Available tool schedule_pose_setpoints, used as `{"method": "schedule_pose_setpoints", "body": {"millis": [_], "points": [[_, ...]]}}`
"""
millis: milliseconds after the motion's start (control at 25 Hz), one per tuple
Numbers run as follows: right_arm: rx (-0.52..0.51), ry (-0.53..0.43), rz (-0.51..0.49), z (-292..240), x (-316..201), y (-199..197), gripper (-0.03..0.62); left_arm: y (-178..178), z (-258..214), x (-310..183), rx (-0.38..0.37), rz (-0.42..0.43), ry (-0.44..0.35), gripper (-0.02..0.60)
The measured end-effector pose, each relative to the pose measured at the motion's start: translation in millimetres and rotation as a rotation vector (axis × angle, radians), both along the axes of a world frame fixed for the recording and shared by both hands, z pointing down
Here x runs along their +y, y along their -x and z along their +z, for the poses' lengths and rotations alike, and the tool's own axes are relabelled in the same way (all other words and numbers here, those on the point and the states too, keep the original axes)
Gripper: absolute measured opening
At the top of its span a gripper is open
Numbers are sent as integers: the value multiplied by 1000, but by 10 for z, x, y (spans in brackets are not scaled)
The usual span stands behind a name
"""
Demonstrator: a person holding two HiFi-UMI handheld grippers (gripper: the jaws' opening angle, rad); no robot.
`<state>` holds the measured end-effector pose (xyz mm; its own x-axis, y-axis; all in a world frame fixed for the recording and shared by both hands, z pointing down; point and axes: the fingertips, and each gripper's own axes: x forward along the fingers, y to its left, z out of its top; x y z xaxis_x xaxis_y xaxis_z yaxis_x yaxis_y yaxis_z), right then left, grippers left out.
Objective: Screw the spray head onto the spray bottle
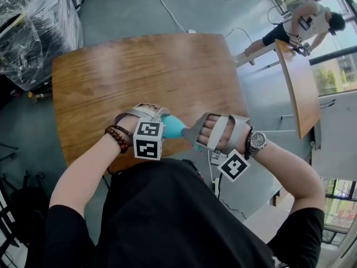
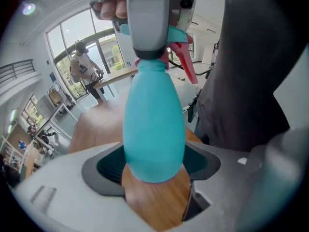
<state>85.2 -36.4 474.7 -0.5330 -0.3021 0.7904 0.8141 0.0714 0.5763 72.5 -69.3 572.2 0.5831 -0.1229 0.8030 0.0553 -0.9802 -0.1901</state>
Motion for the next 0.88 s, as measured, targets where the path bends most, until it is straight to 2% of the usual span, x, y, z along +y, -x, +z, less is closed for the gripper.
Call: {"method": "schedule_pose_setpoints", "body": {"millis": [120,240,520,880], "points": [[10,51,48,13,8,16,121,16,5,-32,-10,-3,-45,380],[14,125,156,4,-29,49,121,37,-2,-92,-14,-30,-87,379],[-30,348,562,48,-243,82,121,75,10,-249,-17,-140,-127,374],[-170,724,1119,99,-478,124,123,127,63,-391,-21,-266,-158,374]]}}
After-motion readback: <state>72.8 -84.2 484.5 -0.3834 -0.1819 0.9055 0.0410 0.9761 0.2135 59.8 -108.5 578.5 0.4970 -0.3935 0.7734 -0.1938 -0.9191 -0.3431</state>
